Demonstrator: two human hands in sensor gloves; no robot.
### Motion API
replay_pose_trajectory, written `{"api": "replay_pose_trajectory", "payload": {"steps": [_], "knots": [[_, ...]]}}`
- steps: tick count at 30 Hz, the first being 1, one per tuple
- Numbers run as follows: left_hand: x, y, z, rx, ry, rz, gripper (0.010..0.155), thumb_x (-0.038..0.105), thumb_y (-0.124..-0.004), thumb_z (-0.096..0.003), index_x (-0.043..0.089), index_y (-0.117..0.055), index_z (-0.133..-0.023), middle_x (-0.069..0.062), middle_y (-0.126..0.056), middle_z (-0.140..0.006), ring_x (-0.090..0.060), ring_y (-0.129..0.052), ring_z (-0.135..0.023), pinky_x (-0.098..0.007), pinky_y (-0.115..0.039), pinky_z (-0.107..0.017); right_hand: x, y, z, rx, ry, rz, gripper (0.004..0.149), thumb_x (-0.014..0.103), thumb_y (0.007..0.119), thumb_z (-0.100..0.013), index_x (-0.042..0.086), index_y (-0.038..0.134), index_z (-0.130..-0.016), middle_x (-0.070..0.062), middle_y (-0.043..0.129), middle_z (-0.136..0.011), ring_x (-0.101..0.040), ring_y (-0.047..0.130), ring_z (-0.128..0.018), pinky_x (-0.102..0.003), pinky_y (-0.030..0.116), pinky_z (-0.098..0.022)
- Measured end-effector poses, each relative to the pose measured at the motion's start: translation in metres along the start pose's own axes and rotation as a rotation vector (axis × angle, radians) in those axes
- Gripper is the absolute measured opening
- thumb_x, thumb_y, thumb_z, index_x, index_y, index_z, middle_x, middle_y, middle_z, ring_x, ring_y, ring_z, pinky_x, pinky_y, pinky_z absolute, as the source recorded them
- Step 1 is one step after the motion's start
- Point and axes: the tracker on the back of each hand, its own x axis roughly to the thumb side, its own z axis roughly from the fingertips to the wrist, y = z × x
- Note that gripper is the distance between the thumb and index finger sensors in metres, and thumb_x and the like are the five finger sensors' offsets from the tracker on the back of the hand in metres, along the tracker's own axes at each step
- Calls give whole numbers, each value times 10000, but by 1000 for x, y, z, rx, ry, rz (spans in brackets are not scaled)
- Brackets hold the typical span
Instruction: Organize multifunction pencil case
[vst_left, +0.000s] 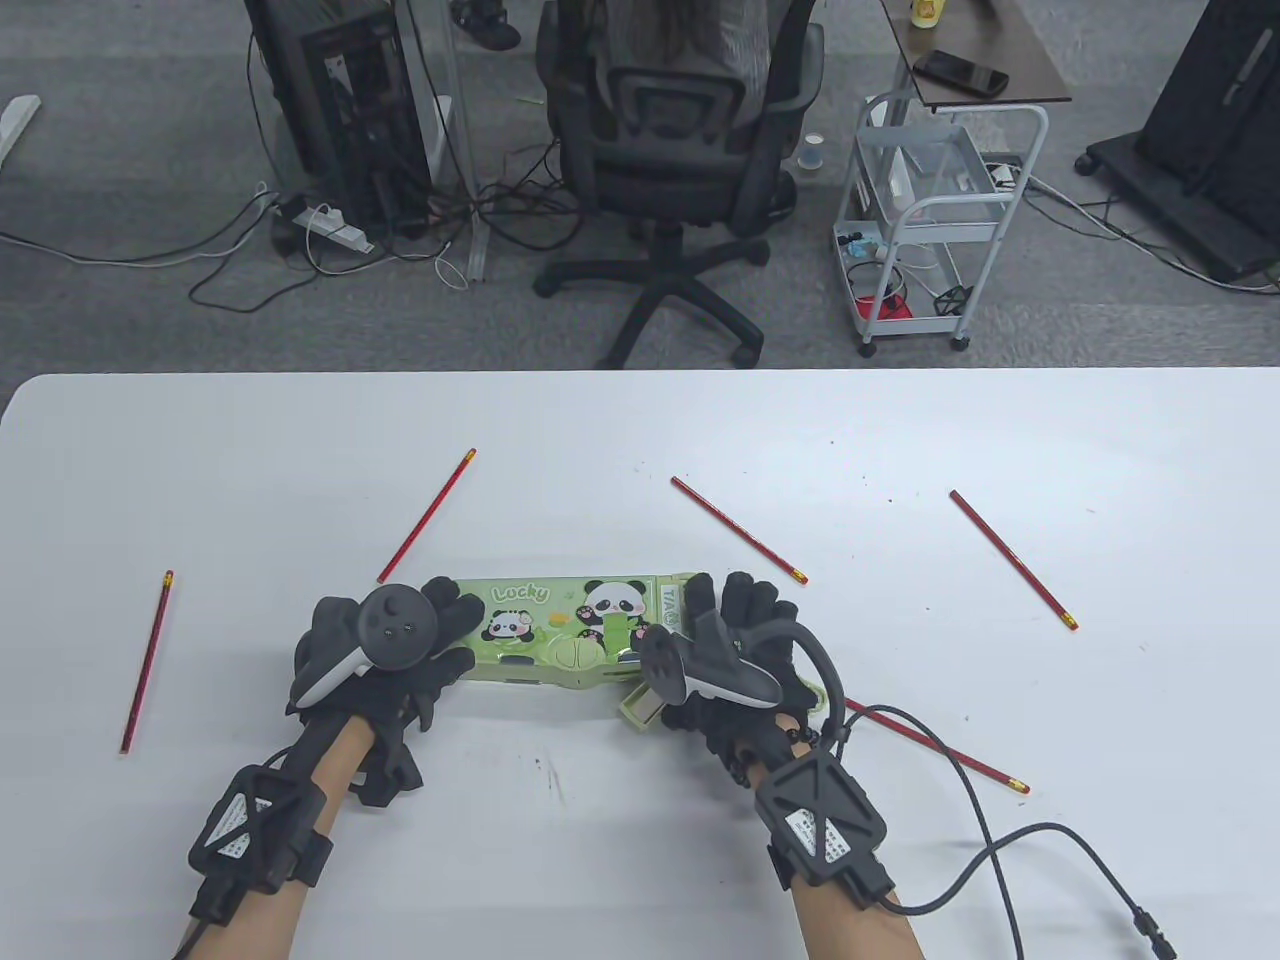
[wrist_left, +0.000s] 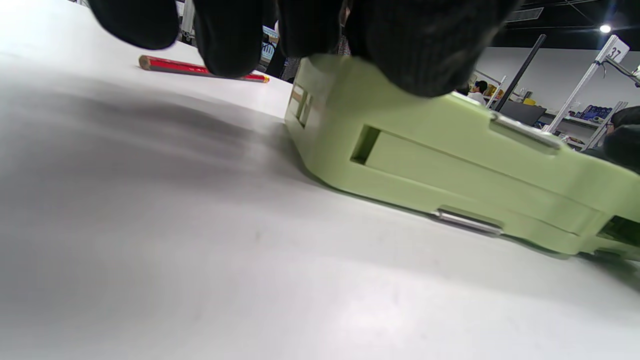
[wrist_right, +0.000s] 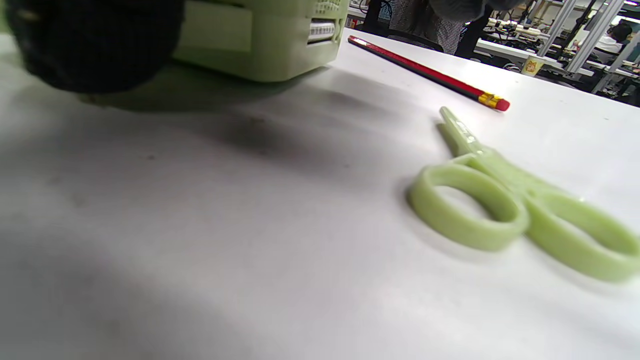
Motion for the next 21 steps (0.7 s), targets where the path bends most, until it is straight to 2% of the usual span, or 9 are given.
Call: {"api": "replay_pose_trajectory", "payload": {"steps": [8,17,21], "knots": [[-1,1,0,-3,2,10,585,382,-789,-457,337,-635,-1019,-52,-532,-1190,-434,-678,-1055,-710,-586,-685,1,-2,-14,32,47,-66,1272,626,743,-347,-150,26,-1054,-564,223,-998,-756,444,-939,-775,501,-679],[-1,1,0,-2,0,14,583,382,-786,-457,338,-634,-1019,-52,-528,-1190,-431,-681,-1054,-708,-590,-685,8,-3,-25,0,78,-152,1217,619,744,-380,-135,86,-1071,-536,339,-1009,-706,586,-922,-732,595,-669],[-1,1,0,-3,0,14,584,382,-787,-457,338,-634,-1019,-50,-527,-1191,-430,-679,-1056,-709,-588,-685,9,-4,-26,-16,71,-126,1203,623,752,-376,-131,135,-1082,-505,388,-1024,-684,619,-921,-716,613,-671]]}}
